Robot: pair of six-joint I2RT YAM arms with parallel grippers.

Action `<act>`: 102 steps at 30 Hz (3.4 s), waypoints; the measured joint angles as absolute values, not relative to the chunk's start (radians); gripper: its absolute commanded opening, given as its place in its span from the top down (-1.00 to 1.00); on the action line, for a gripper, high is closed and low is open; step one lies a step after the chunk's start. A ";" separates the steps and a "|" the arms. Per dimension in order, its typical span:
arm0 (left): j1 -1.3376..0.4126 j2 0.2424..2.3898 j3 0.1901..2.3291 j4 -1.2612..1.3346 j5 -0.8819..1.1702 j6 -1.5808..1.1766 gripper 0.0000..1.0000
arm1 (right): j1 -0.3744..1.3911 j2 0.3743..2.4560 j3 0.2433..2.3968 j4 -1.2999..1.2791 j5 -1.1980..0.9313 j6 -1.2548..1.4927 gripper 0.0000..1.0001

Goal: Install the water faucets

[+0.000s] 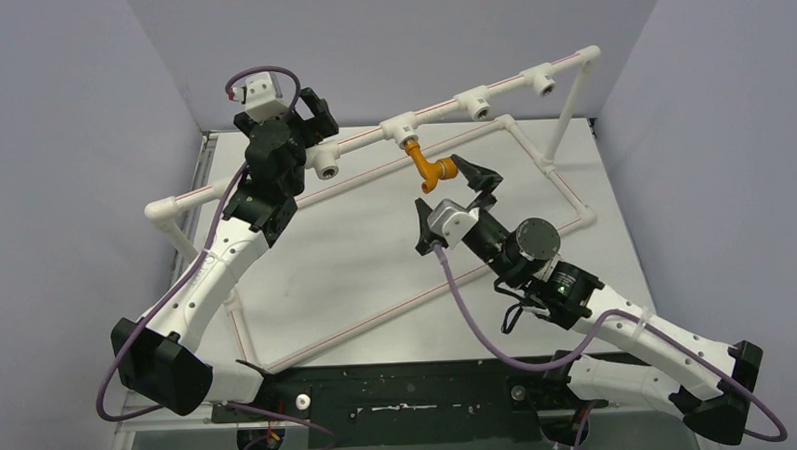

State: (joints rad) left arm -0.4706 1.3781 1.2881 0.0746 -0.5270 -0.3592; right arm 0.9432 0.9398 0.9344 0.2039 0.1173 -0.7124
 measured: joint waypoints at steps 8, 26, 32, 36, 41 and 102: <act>-0.471 1.378 1.288 0.075 -0.527 -0.359 -0.93 | 0.958 1.007 0.857 0.224 0.142 -1.041 -0.88; -0.471 1.378 1.288 0.074 -0.527 -0.359 -0.93 | 0.954 1.187 0.822 0.524 0.335 -1.316 0.64; -0.471 1.379 1.288 0.076 -0.524 -0.358 -0.93 | 0.950 1.186 0.831 0.556 0.354 -1.212 1.00; -0.471 1.379 1.288 0.076 -0.523 -0.359 -0.93 | 0.952 1.188 0.830 0.578 0.369 -1.079 1.00; -0.471 1.379 1.288 0.076 -0.522 -0.359 -0.93 | 0.962 1.195 0.830 0.613 0.410 -0.839 1.00; -0.436 1.392 1.424 -0.125 -0.447 -0.347 -0.95 | 0.812 0.933 0.944 0.095 0.482 0.848 -0.95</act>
